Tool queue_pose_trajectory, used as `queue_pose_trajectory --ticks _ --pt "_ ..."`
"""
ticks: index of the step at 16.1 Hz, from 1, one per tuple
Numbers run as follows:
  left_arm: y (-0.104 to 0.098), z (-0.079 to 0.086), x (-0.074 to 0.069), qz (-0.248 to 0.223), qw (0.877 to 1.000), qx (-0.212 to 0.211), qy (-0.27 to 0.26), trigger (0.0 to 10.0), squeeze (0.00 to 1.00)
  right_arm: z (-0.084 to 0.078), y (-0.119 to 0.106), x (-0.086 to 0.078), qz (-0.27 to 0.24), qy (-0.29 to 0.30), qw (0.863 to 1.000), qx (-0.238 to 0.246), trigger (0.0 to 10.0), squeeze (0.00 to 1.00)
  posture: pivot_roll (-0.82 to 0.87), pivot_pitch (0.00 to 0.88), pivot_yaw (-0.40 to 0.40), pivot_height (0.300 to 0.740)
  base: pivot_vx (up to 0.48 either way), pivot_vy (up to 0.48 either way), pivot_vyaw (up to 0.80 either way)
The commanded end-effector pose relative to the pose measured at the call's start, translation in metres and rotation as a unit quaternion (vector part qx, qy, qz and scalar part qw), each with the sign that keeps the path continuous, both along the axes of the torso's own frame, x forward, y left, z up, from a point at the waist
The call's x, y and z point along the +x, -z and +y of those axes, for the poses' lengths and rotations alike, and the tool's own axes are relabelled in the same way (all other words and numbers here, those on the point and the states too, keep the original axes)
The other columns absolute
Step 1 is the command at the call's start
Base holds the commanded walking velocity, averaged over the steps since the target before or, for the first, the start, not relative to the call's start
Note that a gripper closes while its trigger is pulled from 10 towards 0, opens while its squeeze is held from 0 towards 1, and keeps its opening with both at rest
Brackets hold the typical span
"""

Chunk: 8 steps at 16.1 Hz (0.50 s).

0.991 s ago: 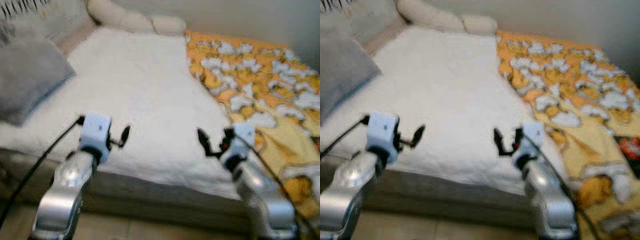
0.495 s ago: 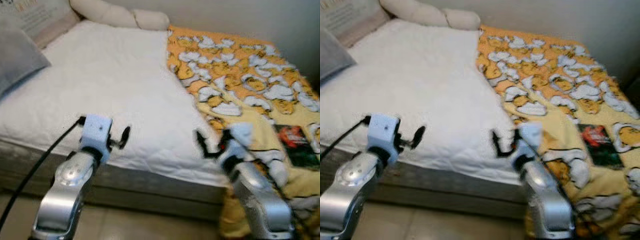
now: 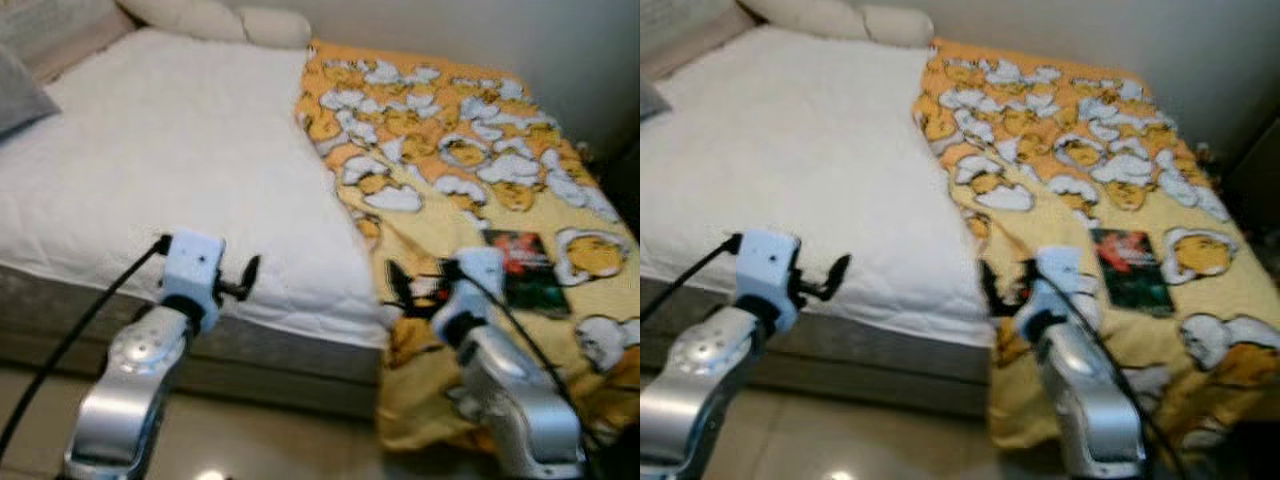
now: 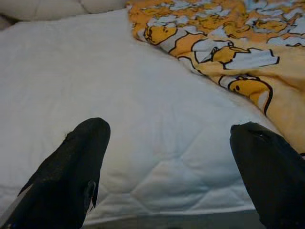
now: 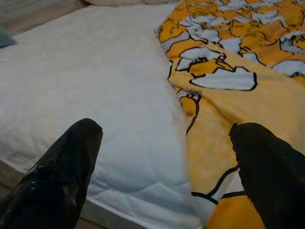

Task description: Clean up the room

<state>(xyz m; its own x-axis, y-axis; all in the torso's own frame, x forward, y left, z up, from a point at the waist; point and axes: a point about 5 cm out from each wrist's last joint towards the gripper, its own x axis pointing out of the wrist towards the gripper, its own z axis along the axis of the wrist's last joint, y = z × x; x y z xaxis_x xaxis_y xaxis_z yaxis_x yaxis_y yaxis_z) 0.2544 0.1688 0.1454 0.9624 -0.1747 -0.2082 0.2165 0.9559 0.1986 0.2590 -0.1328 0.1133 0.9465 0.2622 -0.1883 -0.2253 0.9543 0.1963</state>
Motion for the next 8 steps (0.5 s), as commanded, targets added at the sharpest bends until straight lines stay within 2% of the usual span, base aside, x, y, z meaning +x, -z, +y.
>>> queue_pose_trajectory --ticks 1,8 --pt "-0.0033 -0.0037 0.0006 -0.006 1.0 -0.001 0.007 10.0 1.0 -0.0094 -0.0024 0.0007 -0.006 0.015 1.0 -0.013 10.0 0.0 -0.02 0.0 -0.075 0.74 0.0 -0.405 0.0" --pt "-0.0021 -0.0041 0.0003 -0.003 1.0 0.004 0.009 10.0 1.0 -0.01 -0.0026 0.0011 -0.007 0.017 1.0 -0.012 10.0 0.0 -0.02 0.0 -0.076 0.74 0.0 -0.405 0.0"
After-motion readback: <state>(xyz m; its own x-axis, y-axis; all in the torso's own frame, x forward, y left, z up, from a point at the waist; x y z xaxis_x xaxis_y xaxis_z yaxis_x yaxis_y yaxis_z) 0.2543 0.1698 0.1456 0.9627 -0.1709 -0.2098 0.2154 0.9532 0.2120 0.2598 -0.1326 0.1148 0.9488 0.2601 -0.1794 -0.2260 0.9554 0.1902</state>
